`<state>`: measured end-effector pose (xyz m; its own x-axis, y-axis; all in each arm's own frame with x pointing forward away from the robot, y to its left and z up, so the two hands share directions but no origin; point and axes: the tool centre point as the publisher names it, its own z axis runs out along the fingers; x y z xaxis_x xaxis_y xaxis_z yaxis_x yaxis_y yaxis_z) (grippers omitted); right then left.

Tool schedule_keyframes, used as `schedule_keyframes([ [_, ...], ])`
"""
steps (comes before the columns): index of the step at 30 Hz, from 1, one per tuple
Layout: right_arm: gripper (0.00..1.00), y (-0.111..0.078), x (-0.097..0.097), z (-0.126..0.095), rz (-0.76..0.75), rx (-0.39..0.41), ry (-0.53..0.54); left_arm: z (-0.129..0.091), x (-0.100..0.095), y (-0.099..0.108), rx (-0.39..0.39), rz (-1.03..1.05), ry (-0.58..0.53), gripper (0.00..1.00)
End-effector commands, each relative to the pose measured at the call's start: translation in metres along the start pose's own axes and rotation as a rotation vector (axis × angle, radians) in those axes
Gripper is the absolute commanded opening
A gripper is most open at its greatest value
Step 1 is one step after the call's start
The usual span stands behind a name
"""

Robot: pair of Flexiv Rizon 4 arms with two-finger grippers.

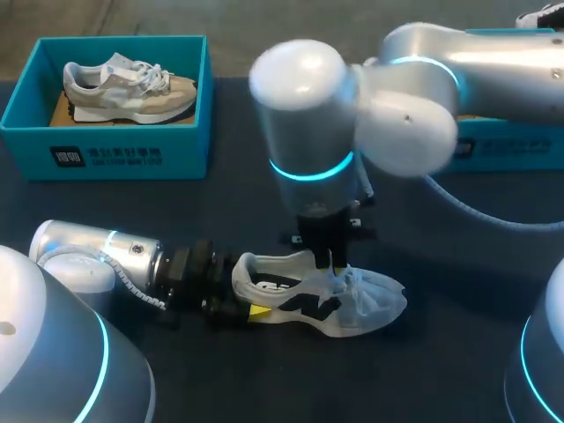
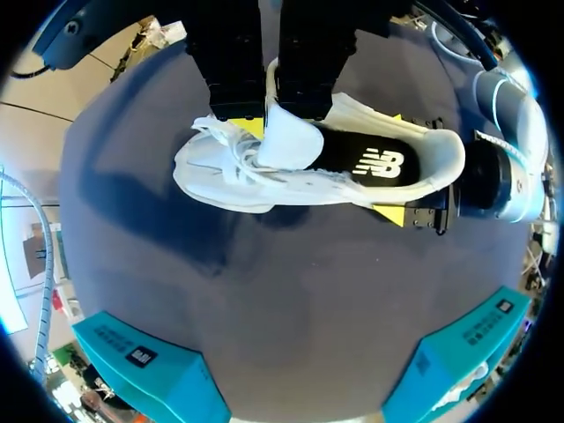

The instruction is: Take the shoe out of the shoebox, open the shoe tongue, remove and reinsert the insole, then place the shoe into the shoebox

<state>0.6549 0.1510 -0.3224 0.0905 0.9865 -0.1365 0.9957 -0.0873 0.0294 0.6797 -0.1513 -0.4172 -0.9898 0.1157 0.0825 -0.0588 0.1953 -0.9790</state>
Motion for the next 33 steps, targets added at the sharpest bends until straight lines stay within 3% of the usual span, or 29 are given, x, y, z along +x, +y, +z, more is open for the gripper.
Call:
schedule_keyframes([
  [1, 0.0, -0.014, -0.039, 0.007, 0.06, -0.096, 0.232, -0.001, 0.0, -0.001, -0.002, 0.0, -0.001, 0.0],
  [7, 0.0, -0.019, -0.061, 0.015, 0.045, -0.158, 0.355, -0.001, 0.0, -0.001, -0.002, 0.0, -0.001, 0.0],
  [16, 0.0, -0.011, -0.08, 0.028, 0.011, -0.209, 0.495, -0.001, 0.0, -0.001, -0.002, 0.0, -0.001, 0.0],
  [33, 0.0, 0.006, -0.093, 0.048, -0.081, -0.197, 0.661, -0.001, 0.0, -0.001, -0.002, 0.0, -0.001, 0.0],
])
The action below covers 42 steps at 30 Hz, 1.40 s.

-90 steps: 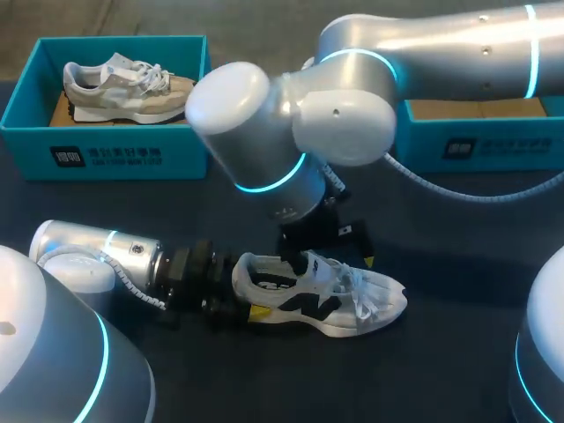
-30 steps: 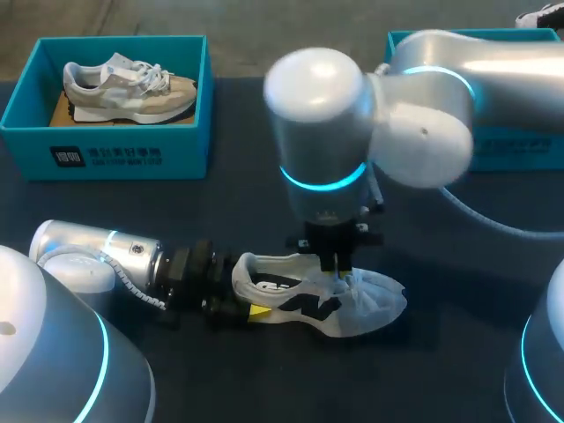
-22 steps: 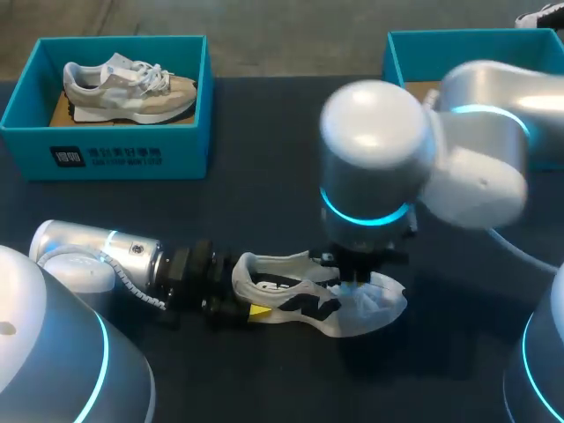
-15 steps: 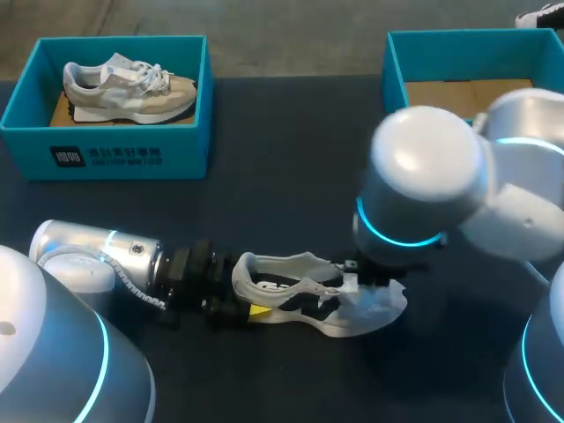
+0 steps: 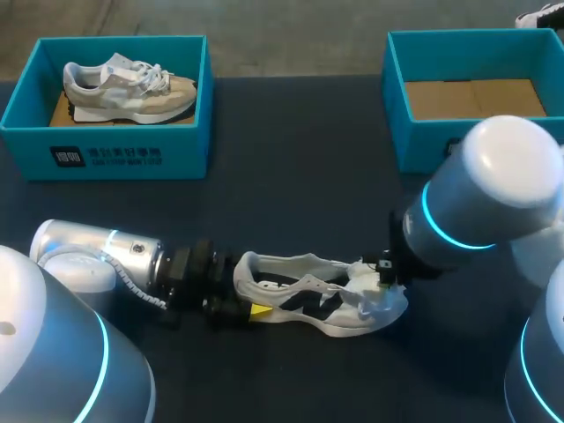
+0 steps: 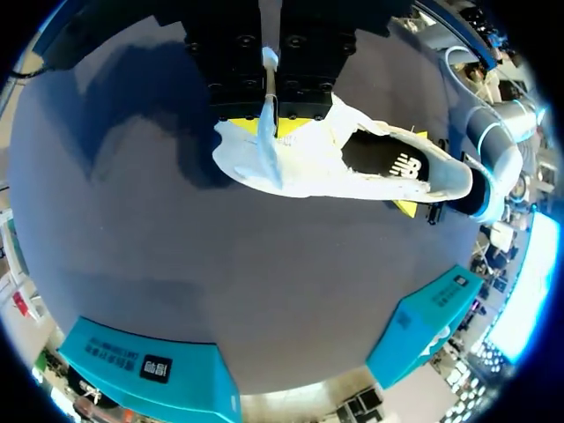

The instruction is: Take the shoe out of the shoebox, open the shoe tongue, remove and reinsert the insole, then place the shoe into the shoebox

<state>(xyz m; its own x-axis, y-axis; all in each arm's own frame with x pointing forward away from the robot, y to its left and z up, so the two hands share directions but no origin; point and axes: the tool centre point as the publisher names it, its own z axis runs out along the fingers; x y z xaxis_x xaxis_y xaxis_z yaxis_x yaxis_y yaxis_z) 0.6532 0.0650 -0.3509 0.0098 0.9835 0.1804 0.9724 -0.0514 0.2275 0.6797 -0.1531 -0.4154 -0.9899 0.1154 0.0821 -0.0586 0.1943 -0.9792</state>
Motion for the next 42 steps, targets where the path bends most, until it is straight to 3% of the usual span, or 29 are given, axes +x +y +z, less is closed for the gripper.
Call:
schedule_keyframes([
  [1, 0.0, 0.0, -0.015, 0.005, -0.009, 0.0, 0.341, -0.002, 0.0, 0.001, -0.003, -0.001, 0.0, 0.0],
  [15, 0.08, -0.004, -0.024, 0.022, -0.004, -0.004, 0.444, -0.002, 0.0, 0.001, -0.003, -0.001, 0.0, 0.0],
  [17, 0.22, -0.005, -0.023, 0.021, -0.011, 0.001, 0.444, -0.002, 0.0, 0.001, -0.003, -0.001, 0.0, 0.0],
  [18, 0.36, -0.004, -0.021, 0.018, -0.017, 0.006, 0.436, -0.002, 0.0, 0.001, -0.003, -0.001, 0.0, 0.0],
  [19, 0.74, -0.004, -0.02, 0.015, -0.017, 0.014, 0.422, -0.002, 0.0, 0.001, -0.003, -0.001, 0.0, 0.0],
  [20, 1.0, -0.003, -0.019, 0.011, -0.016, 0.024, 0.401, -0.002, 0.0, 0.001, -0.003, -0.001, 0.0, 0.0],
  [35, 1.0, 0.011, 0.018, -0.061, -0.073, 0.074, 0.106, -0.002, 0.0, 0.001, -0.003, -0.001, 0.0, 0.0],
  [42, 1.0, 0.019, 0.043, -0.083, -0.131, 0.107, -0.015, -0.002, 0.0, 0.001, -0.003, -0.001, 0.0, 0.0],
])
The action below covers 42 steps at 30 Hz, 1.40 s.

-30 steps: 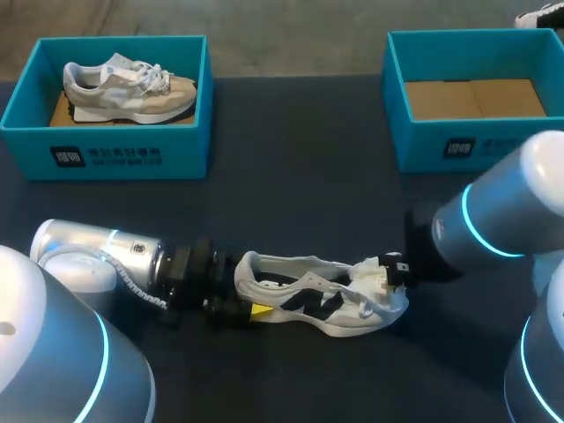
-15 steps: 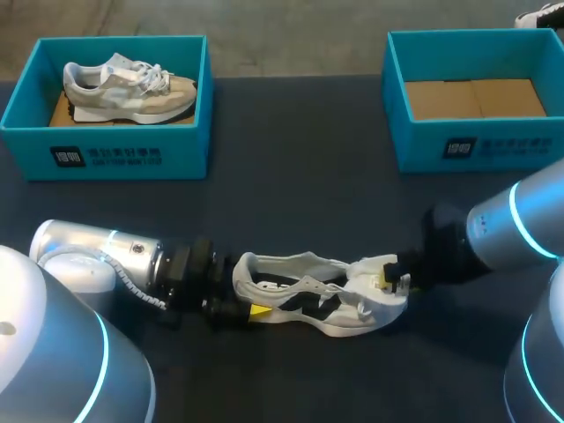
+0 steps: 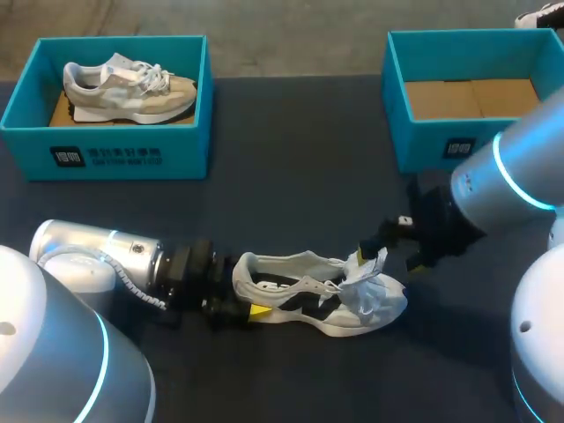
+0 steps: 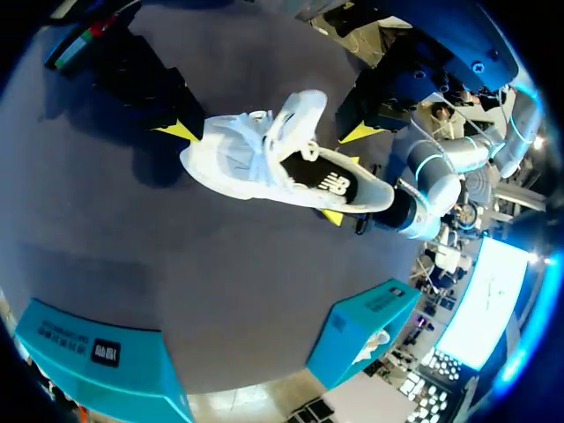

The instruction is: Take the shoe out of the shoebox, open the shoe tongue, remove and reinsert the insole, then place the shoe into the shoebox

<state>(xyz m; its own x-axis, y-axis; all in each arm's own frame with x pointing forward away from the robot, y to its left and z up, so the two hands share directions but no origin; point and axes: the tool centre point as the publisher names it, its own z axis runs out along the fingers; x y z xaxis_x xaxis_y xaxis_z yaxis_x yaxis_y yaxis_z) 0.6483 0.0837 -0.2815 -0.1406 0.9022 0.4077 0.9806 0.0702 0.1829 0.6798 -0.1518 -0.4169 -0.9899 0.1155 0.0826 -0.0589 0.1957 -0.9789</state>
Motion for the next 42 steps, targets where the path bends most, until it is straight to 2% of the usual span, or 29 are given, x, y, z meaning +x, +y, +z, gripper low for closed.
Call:
schedule_keyframes([
  [1, 1.0, 0.01, 0.021, -0.018, -0.023, 0.053, -0.301, -0.001, 0.0, -0.001, -0.001, 0.0, 0.0, 0.0],
  [9, 1.0, 0.019, 0.057, -0.032, -0.124, 0.138, -0.528, -0.001, 0.0, -0.001, -0.001, 0.0, 0.0, 0.0],
  [13, 1.0, 0.023, 0.074, -0.032, -0.247, 0.174, -0.627, -0.001, 0.0, -0.001, -0.001, 0.0, 0.0, 0.0],
  [14, 0.91, 0.024, 0.078, -0.031, -0.288, 0.183, -0.645, -0.001, 0.0, -0.001, -0.001, 0.0, 0.0, 0.0],
  [16, 0.44, 0.025, 0.083, -0.029, -0.357, 0.19, -0.659, -0.001, 0.0, -0.001, -0.001, 0.0, 0.0, 0.0],
  [17, 0.15, 0.026, 0.085, -0.028, -0.393, 0.193, -0.67, -0.001, 0.0, -0.001, -0.001, 0.0, 0.0, 0.0],
  [18, 0.0, 0.026, 0.089, -0.025, -0.451, 0.194, -0.67, -0.001, 0.0, -0.001, -0.001, 0.0, 0.0, 0.0],
  [20, 0.0, 0.026, 0.092, -0.022, -0.516, 0.189, -0.678, -0.001, 0.0, -0.001, -0.001, 0.0, 0.0, 0.0],
  [23, 0.0, 0.021, 0.095, -0.02, -0.676, 0.142, -0.64, -0.001, 0.0, -0.001, -0.001, 0.0, 0.0, 0.0],
  [26, 0.0, 0.012, 0.098, -0.017, -0.883, 0.109, -0.634, -0.001, 0.0, -0.001, -0.001, 0.0, 0.0, 0.0],
  [29, 0.0, 0.005, 0.093, -0.015, -1.095, 0.093, -0.555, -0.001, 0.0, -0.001, -0.001, 0.0, 0.0, 0.0],
  [42, 0.0, 0.005, 0.093, -0.015, -1.095, 0.093, -0.555, -0.001, 0.0, -0.001, -0.001, 0.0, 0.0, 0.0],
])
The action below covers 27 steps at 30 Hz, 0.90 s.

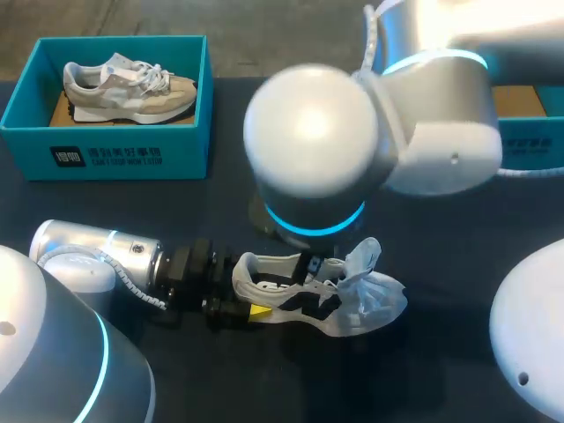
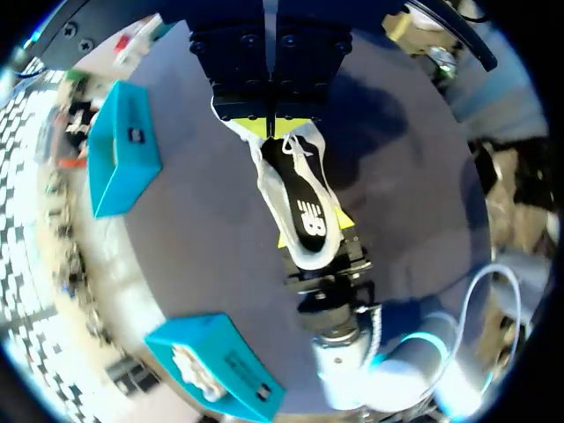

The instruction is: Take the shoe out of the shoebox, open the shoe tongue, remove and reinsert the insole, then place the shoe into the shoebox

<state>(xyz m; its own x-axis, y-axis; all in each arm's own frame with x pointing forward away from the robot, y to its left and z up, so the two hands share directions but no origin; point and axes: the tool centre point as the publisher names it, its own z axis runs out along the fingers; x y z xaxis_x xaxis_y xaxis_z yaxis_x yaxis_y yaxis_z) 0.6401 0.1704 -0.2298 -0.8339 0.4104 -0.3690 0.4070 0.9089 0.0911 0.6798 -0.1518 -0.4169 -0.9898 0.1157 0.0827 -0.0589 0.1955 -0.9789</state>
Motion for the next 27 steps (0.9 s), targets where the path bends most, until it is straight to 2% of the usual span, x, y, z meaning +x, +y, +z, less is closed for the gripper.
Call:
schedule_keyframes([
  [1, 0.0, -0.009, -0.002, -0.001, -0.006, -0.029, 0.01, -0.001, 0.0, -0.001, -0.002, 0.0, -0.001, 0.0],
  [6, 0.0, 0.0, -0.003, 0.02, -0.1, -0.09, 0.083, -0.001, 0.0, -0.001, -0.002, 0.0, -0.001, 0.0],
  [12, 0.0, 0.016, -0.003, 0.044, -0.216, -0.074, 0.114, -0.001, 0.0, -0.001, -0.002, 0.0, -0.001, 0.0],
  [18, 0.0, 0.03, 0.008, 0.058, -0.285, -0.066, 0.121, -0.001, 0.0, -0.001, -0.002, 0.0, -0.001, 0.0],
  [21, 0.0, 0.036, 0.015, 0.07, -0.323, -0.038, 0.12, -0.001, 0.0, -0.001, -0.002, 0.0, -0.001, 0.0],
  [27, 0.0, 0.036, 0.015, 0.07, -0.323, -0.038, 0.12, -0.001, 0.0, -0.001, -0.002, 0.0, -0.001, 0.0],
])
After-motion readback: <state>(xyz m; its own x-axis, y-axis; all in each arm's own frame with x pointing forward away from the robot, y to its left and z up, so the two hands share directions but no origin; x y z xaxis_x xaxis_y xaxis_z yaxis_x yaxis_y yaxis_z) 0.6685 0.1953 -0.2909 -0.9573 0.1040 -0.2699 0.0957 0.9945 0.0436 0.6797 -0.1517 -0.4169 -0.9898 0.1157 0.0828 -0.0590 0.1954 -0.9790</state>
